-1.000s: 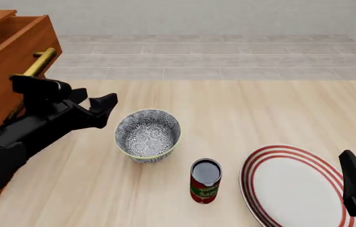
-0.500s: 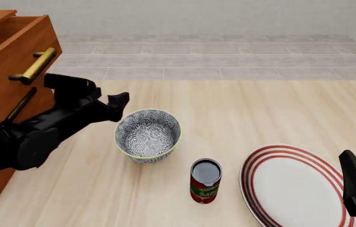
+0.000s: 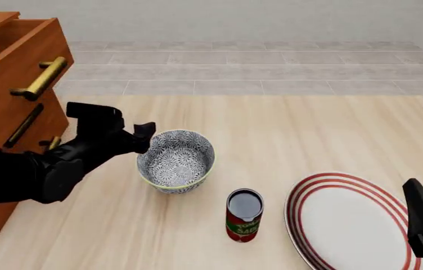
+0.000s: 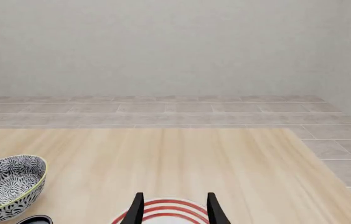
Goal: Put the bowl on top of the cabinet.
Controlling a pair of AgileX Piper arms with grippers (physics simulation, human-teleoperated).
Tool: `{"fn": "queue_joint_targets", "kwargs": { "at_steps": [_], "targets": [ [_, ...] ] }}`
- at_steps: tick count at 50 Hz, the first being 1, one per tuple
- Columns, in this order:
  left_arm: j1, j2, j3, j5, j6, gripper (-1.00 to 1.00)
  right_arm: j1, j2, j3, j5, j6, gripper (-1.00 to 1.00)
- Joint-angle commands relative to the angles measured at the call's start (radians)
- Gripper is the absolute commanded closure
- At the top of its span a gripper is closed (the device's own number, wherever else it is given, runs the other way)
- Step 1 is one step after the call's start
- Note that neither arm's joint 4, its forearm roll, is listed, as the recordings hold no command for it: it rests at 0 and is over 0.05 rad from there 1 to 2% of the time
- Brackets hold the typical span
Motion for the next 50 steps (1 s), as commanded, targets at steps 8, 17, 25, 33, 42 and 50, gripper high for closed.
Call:
{"fn": "queue_joint_targets", "kwargs": {
  "at_steps": [8,17,25,33,42,50],
  "targets": [
    [-0.004,0.074,0.033,-0.061,-0.040,-1.00,0.000,0.000,0.000,0.000,-0.001,-1.00],
    [-0.006,0.124,0.031,-0.084,-0.050,-1.00,0.000,0.000,0.000,0.000,0.000,-1.00],
    [0.011,0.195,0.012,-0.100,-0.061,-1.00,0.000,0.000,0.000,0.000,0.000,-1.00],
    [0.015,0.239,-0.003,-0.111,-0.055,-1.00,0.000,0.000,0.000,0.000,0.000,-1.00],
    [0.012,0.265,-0.015,-0.115,-0.056,-1.00,0.000,0.000,0.000,0.000,0.000,-1.00],
    [0.014,0.299,-0.030,-0.119,-0.060,-1.00,0.000,0.000,0.000,0.000,0.000,-1.00]
  ]
}}
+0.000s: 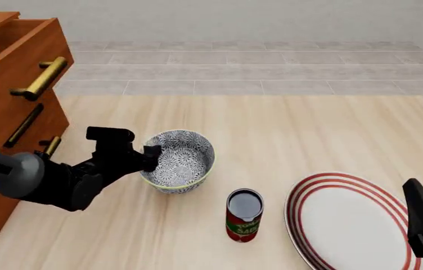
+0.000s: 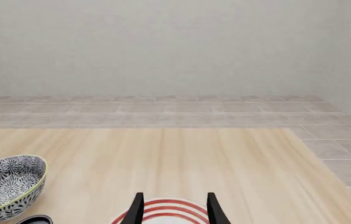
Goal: Put the bowl on top of the cabinet.
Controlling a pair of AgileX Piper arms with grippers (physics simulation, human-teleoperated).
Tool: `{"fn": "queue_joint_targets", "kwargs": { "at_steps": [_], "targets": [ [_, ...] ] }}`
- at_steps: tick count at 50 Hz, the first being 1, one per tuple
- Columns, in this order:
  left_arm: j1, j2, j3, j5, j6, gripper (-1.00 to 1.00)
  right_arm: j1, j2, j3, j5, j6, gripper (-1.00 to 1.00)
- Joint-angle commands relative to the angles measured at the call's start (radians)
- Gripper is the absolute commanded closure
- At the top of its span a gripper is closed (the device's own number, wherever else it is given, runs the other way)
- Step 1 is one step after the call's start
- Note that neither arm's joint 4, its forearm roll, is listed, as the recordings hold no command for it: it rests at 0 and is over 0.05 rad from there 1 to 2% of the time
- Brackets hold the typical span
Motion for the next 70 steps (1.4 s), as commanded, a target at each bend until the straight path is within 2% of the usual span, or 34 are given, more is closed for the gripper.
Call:
{"fn": "queue_joint_targets", "kwargs": {
  "at_steps": [1,32,33,50,59,70],
  "targets": [
    [0.003,0.044,-0.017,-0.008,-0.003,-1.00,0.000,0.000,0.000,0.000,0.000,-1.00],
    [-0.027,0.184,-0.060,-0.036,-0.029,-1.00,0.000,0.000,0.000,0.000,0.000,-1.00],
    [-0.032,0.197,-0.067,-0.032,-0.032,1.00,0.000,0.000,0.000,0.000,0.000,-1.00],
    [-0.037,0.143,-0.042,-0.012,-0.051,1.00,0.000,0.000,0.000,0.000,0.000,-1.00],
    [-0.052,-0.021,0.003,0.048,-0.088,1.00,0.000,0.000,0.000,0.000,0.000,-1.00],
    [-0.040,-0.149,0.021,0.109,-0.083,1.00,0.000,0.000,0.000,0.000,0.000,-1.00]
  ]
}}
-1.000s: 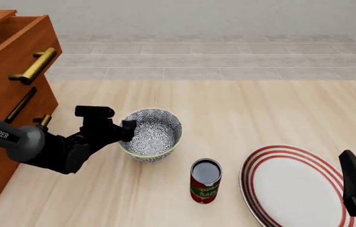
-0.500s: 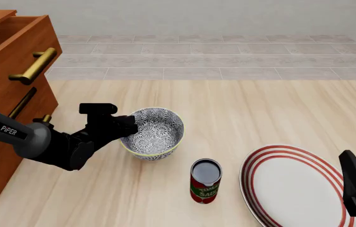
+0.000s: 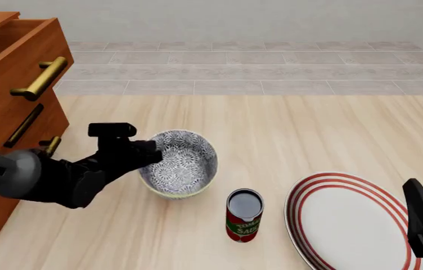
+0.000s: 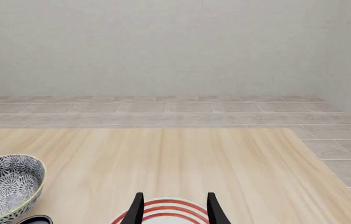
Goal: Put the bowl on top of the cabinet.
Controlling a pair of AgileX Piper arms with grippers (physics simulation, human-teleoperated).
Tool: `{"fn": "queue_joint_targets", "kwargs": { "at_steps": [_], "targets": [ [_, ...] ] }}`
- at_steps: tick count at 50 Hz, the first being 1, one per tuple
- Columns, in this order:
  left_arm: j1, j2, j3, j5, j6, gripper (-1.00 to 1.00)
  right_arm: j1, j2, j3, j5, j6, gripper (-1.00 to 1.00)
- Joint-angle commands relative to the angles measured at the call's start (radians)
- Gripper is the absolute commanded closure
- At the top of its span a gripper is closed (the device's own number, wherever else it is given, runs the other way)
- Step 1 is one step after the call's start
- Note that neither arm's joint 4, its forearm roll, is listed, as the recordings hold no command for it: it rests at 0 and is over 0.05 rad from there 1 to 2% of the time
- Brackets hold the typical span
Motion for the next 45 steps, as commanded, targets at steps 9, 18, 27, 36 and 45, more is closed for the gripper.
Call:
{"fn": "queue_joint_targets", "kwargs": {
  "at_steps": [9,18,27,36,45],
  "targets": [
    [0.003,-0.157,0.044,0.088,0.008,1.00,0.000,0.000,0.000,0.000,0.000,-1.00],
    [-0.005,-0.221,0.040,0.134,0.000,1.00,0.000,0.000,0.000,0.000,0.000,-1.00],
    [-0.025,-0.291,0.044,0.178,-0.015,1.00,0.000,0.000,0.000,0.000,0.000,-1.00],
    [-0.047,-0.366,0.037,0.235,-0.027,1.00,0.000,0.000,0.000,0.000,0.000,-1.00],
    [-0.068,-0.449,0.023,0.307,-0.051,1.00,0.000,0.000,0.000,0.000,0.000,-1.00]
  ]
}}
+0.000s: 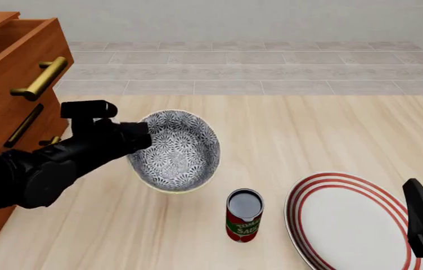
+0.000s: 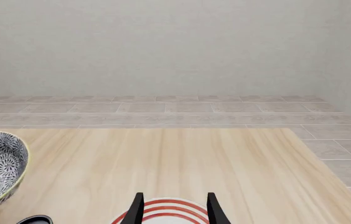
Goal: Put the bowl on top of the cabinet.
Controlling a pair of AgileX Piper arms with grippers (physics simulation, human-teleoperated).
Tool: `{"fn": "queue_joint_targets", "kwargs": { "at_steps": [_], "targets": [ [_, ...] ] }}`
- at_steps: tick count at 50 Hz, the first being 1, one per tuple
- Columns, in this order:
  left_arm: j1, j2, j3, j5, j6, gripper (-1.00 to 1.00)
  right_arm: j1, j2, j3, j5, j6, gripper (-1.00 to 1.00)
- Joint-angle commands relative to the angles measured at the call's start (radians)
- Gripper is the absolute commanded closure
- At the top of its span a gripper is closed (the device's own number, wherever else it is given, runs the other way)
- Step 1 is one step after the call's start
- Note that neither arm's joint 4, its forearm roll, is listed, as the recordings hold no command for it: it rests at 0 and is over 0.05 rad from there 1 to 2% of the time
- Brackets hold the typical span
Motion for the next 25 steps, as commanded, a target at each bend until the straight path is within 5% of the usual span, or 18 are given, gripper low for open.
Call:
{"fn": "queue_joint_targets", "kwargs": {
  "at_steps": [1,25],
  "targets": [
    [-0.024,-0.107,-0.019,0.086,-0.020,1.00,0.000,0.000,0.000,0.000,0.000,-1.00],
    [-0.047,-0.323,-0.050,0.267,-0.067,1.00,0.000,0.000,0.000,0.000,0.000,-1.00]
  ]
}}
